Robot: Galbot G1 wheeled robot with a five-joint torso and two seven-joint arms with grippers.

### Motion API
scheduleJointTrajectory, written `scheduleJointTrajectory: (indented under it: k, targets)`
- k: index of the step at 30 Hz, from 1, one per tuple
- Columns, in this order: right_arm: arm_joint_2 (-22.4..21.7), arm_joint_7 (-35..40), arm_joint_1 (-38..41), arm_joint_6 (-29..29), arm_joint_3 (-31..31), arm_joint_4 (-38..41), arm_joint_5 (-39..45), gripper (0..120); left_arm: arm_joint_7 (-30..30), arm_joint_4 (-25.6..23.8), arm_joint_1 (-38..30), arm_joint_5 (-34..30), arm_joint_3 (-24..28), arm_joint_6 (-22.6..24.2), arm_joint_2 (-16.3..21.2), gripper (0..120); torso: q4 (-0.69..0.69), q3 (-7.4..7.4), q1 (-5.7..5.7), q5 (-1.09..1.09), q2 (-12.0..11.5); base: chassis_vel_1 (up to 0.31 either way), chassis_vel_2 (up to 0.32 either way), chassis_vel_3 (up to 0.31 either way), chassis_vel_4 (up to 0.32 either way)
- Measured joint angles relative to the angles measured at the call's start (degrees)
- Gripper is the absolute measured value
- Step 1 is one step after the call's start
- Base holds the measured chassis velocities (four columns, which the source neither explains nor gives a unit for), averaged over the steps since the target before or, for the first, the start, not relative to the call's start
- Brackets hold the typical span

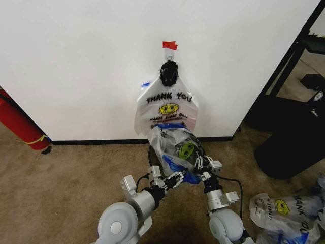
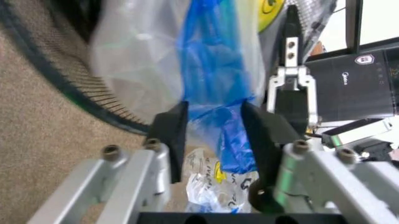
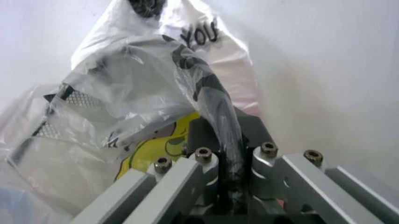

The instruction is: Pick up the garbage bag from the wall and place it over the trash bin.

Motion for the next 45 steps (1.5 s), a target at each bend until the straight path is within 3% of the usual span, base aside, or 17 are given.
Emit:
scheduleJointTrajectory:
  k: [3, 4, 10, 22, 27, 31, 38, 45]
  targets:
    - [-0.1, 0.0, 0.0, 0.0, 0.4, 0.4, 0.1, 1, -0.1, -0.2, 0.2, 0.2, -0.2, 0.0, 0.4, 26, 0.00, 0.00, 0.00, 0.00, 0.0, 0.000, 0.000, 0.000, 0.000]
    - [-0.2, 0.0, 0.0, -0.1, 0.7, 0.5, 0.1, 1, -0.1, -0.3, 0.4, 0.3, -0.3, 0.0, 0.7, 17, 0.00, 0.00, 0.00, 0.00, 0.0, 0.000, 0.000, 0.000, 0.000]
    - [-0.2, 0.0, -0.2, 0.0, 1.1, 1.0, 0.3, 1, -0.1, -0.2, 0.5, 1.1, -0.3, 0.1, 0.8, 0, 0.00, 0.00, 0.00, 0.00, 0.0, 0.000, 0.000, 0.000, 0.000]
    - [0.7, 0.1, 0.0, 0.5, 1.7, 0.6, 0.4, 1, 2.8, -1.9, 2.7, 3.7, -0.2, -0.2, 1.4, 0, 0.00, 0.00, 0.00, 0.00, 0.0, 0.000, 0.000, 0.000, 0.000]
    - [0.9, 1.9, 1.4, 0.2, 2.9, -0.9, 6.8, 1, 4.0, -4.1, 6.3, 11.3, -0.7, -5.9, 3.7, 0, 0.00, 0.00, 0.00, 0.00, 0.0, 0.000, 0.000, 0.000, 0.000]
    - [1.0, 3.3, 1.7, -0.5, 2.9, -1.0, 11.1, 1, 2.8, -4.2, 7.9, 14.9, -1.0, -7.5, 4.0, 0, 0.01, 0.00, 0.00, 0.00, 0.0, 0.000, 0.000, 0.000, 0.000]
    - [0.8, 6.0, 0.8, -2.8, 1.7, 1.1, 19.1, 1, 0.5, 0.1, 9.3, 23.1, -0.6, -11.2, 2.4, 0, 0.00, 0.00, 0.00, -0.01, 0.0, 0.000, 0.000, 0.000, 0.000]
    - [1.3, 6.3, 0.2, -3.2, 0.4, 3.0, 26.7, 1, -0.5, 2.2, 10.0, 25.4, 0.6, -10.3, 1.7, 0, 0.00, 0.00, 0.00, -0.01, 0.0, 0.000, 0.000, 0.000, 0.000]
